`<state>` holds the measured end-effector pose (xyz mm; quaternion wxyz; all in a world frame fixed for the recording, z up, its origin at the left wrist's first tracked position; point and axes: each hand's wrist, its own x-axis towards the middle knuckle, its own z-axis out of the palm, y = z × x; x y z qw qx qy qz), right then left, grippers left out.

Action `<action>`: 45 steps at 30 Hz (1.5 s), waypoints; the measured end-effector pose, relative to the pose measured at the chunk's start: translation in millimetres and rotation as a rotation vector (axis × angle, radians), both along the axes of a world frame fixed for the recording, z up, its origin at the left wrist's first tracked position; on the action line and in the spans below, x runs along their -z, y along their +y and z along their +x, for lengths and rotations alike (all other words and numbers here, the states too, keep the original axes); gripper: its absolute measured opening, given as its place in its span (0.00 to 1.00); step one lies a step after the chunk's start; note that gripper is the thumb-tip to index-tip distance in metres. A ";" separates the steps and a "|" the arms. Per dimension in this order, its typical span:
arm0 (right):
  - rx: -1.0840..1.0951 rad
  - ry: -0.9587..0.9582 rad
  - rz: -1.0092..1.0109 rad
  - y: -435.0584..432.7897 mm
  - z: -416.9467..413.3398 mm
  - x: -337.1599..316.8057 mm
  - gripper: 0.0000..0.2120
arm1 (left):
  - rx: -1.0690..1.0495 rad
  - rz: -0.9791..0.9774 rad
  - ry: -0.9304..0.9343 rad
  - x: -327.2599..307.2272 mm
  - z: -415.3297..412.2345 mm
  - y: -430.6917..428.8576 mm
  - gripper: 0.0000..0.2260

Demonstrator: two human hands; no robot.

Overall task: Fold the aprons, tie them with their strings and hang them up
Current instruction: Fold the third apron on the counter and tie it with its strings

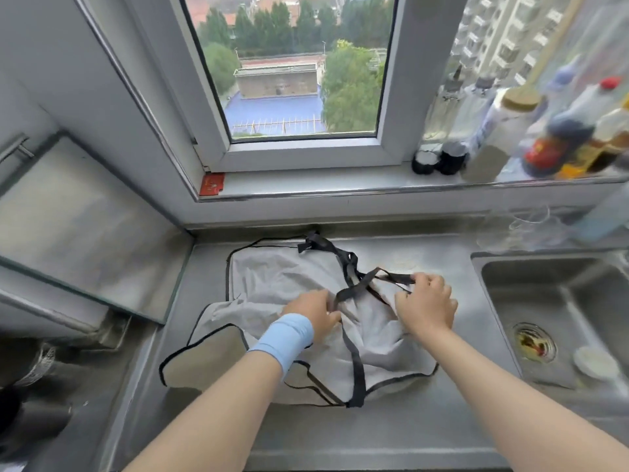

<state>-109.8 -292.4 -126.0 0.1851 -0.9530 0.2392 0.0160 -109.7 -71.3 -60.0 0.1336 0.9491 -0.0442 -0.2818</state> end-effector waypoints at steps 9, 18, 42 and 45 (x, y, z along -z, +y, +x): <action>0.392 0.329 0.495 -8.3 -60.0 34.1 0.41 | 0.324 0.088 0.273 31.5 -21.4 -47.6 0.29; 0.191 0.071 0.697 26.1 -48.4 -6.5 0.14 | 0.276 0.080 0.310 -2.2 -38.4 -12.4 0.17; -0.364 -0.564 0.617 116.5 -64.5 -316.1 0.10 | 0.130 -0.332 0.051 -287.1 -27.1 88.0 0.15; -0.391 -0.554 0.688 127.5 -66.9 -329.7 0.13 | 0.080 -0.336 0.206 -302.1 -43.9 98.1 0.14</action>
